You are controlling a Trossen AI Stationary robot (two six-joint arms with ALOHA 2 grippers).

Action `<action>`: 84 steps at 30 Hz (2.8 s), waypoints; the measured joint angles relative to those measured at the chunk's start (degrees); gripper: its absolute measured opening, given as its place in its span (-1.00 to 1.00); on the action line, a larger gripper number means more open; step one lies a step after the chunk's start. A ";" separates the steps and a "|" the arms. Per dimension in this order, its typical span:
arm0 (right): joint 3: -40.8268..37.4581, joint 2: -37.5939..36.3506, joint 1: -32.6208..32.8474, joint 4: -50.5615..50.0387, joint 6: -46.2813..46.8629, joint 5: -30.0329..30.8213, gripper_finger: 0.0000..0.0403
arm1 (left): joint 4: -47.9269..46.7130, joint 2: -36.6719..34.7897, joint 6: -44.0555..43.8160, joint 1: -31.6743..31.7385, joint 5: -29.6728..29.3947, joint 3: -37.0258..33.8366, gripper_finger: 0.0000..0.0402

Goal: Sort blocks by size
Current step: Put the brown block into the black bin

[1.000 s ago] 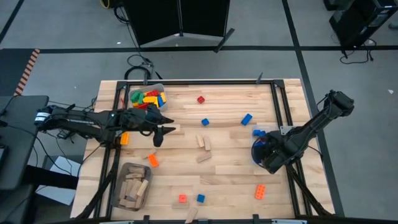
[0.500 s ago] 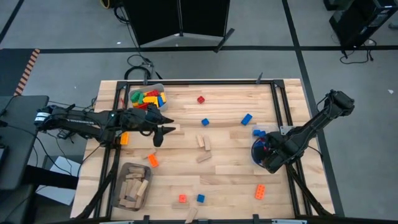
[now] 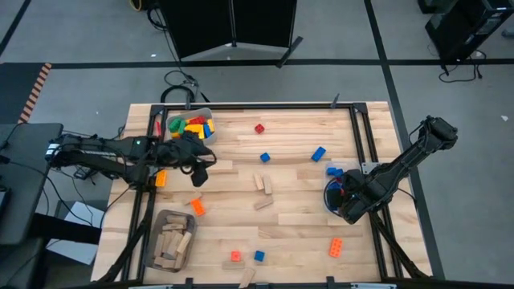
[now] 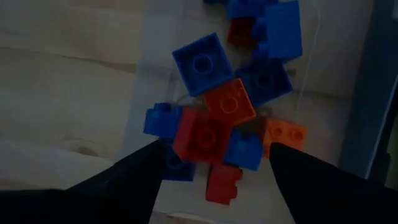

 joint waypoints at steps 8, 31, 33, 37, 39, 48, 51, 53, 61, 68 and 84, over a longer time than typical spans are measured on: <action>0.00 0.02 -0.02 -0.11 -0.40 4.19 0.51 | -10.73 1.43 -9.29 0.56 1.18 0.21 -0.04; 0.02 0.02 -0.02 -0.17 -2.44 4.82 0.50 | -11.71 19.96 -5.83 0.48 14.11 0.16 0.86; 0.02 0.02 -0.02 -0.17 -2.83 4.82 0.50 | -12.54 20.31 -5.57 0.37 16.48 0.16 0.86; 0.02 0.02 -0.02 -0.19 -3.00 4.82 0.49 | -16.91 20.66 -5.68 -1.00 18.53 0.16 0.85; 0.02 0.02 -0.02 -0.15 -3.01 4.82 0.48 | -20.24 20.90 -5.68 -2.48 18.48 0.16 0.85; 0.02 0.02 -0.02 -0.13 -3.02 6.67 0.48 | -26.21 21.67 4.31 -8.67 15.39 0.16 0.85; 0.02 0.02 -0.02 -0.11 -3.02 7.77 0.47 | -25.98 22.05 13.67 -9.73 15.10 0.15 0.85; 0.04 0.02 -0.02 -0.13 -3.04 8.04 0.46 | -25.35 22.62 17.60 -10.16 15.10 0.16 0.85; 0.04 0.07 -0.02 -0.09 -3.43 8.06 0.44 | -24.91 26.58 10.48 -10.13 3.78 0.16 0.85; 0.04 0.07 -0.02 0.04 -3.45 8.06 0.44 | -24.68 29.89 -3.31 -9.26 3.19 0.16 0.85; 0.04 0.07 -0.02 -0.35 -5.00 9.34 0.42 | -20.59 30.51 -22.18 -7.25 11.65 0.16 0.85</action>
